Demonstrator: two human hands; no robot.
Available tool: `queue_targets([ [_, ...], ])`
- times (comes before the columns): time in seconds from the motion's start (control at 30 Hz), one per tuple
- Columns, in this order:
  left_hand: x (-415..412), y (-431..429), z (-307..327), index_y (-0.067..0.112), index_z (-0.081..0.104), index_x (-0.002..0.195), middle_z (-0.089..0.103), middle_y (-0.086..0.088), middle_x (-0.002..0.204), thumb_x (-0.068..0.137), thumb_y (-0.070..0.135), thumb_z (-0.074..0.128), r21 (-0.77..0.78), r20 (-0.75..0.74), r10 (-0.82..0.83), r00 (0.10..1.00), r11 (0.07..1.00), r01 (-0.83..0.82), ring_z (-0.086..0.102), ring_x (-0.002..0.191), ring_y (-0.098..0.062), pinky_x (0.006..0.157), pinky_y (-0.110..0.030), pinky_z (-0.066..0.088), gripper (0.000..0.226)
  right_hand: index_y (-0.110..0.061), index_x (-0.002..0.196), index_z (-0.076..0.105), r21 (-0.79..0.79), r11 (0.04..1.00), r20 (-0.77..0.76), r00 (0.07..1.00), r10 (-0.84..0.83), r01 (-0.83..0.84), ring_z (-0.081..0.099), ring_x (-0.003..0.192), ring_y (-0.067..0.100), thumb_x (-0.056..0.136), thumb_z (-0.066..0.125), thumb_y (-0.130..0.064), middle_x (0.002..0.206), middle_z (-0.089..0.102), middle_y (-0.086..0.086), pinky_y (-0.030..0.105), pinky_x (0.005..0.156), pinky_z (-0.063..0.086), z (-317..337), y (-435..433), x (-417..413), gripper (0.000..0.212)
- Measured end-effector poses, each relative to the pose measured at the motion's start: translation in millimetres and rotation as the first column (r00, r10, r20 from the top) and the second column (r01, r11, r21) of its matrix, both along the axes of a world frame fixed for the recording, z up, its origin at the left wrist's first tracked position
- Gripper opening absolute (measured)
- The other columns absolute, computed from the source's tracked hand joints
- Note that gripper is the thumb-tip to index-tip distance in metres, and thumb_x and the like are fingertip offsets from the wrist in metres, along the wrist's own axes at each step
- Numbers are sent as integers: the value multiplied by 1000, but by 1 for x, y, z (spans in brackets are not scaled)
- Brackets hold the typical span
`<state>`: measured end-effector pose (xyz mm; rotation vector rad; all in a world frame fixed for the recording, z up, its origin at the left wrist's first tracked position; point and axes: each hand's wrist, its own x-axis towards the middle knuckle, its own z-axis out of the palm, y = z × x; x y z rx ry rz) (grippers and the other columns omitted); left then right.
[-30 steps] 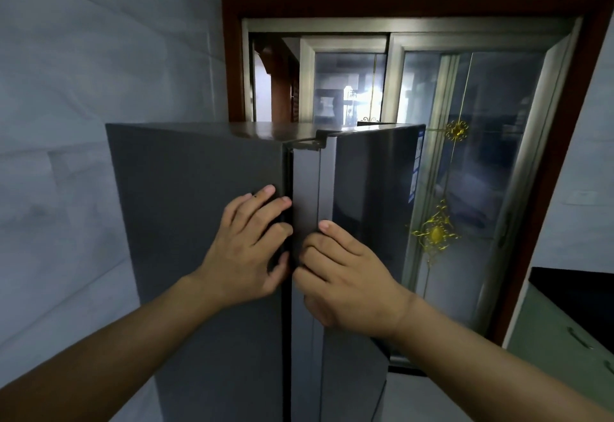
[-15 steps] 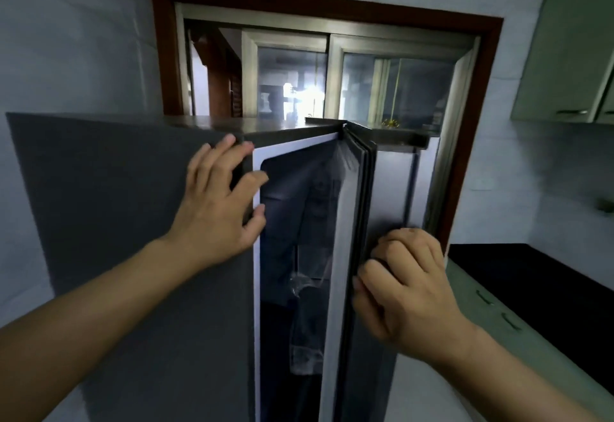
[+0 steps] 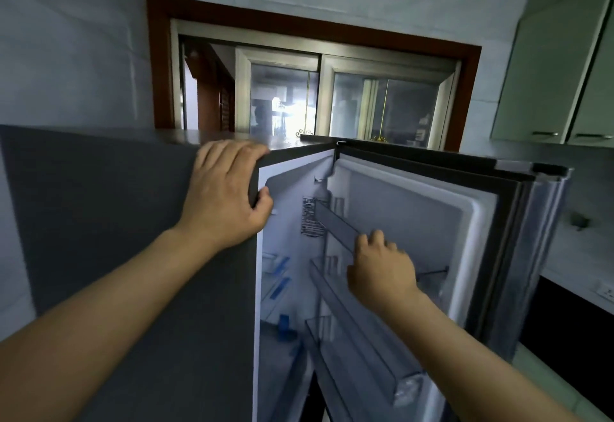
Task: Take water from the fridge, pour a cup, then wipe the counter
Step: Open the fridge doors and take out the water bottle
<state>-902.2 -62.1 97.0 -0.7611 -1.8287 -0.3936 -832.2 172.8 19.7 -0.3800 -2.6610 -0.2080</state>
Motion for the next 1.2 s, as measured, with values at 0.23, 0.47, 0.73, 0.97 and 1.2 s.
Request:
queue_targets([
  [0.23,-2,2,-1,8,58,120,63,-11,117,72,24,64,24,9,-14,1000,1000,14,53,110,-29,105,-40,32,51,-9,114,54,70,997,-76,997,-28,33,64,97,32,91,55,-24,112,59,13,34,60,38,-16,61,-37,27],
  [0.47,6,6,-1,9,56,122,62,-12,118,75,32,60,30,63,68,996,997,-70,53,111,-29,103,-39,33,52,-7,116,55,107,990,-79,992,100,-91,65,97,33,93,57,-28,113,61,14,35,68,49,-13,98,-82,31],
  [0.73,15,35,-6,4,55,122,60,-19,116,79,34,55,127,70,295,953,945,-302,49,111,-32,103,-45,35,52,-7,118,53,217,947,-55,966,254,-236,70,90,32,95,52,-18,113,63,12,33,62,38,-9,136,-139,25],
  [0.97,17,44,-9,0,53,124,57,-22,118,81,31,58,141,73,415,907,896,-422,49,112,-37,98,-42,39,53,1,94,64,284,912,-114,934,340,-297,72,64,32,76,70,-1,80,73,15,32,54,53,-8,157,-179,19],
  [1.2,13,50,-11,-5,54,120,56,-27,113,79,22,62,157,-6,444,896,885,-438,46,109,-36,96,-33,34,49,1,65,60,267,880,-277,844,459,-392,52,29,32,63,93,-19,46,57,14,23,42,26,-26,209,-200,38],
])
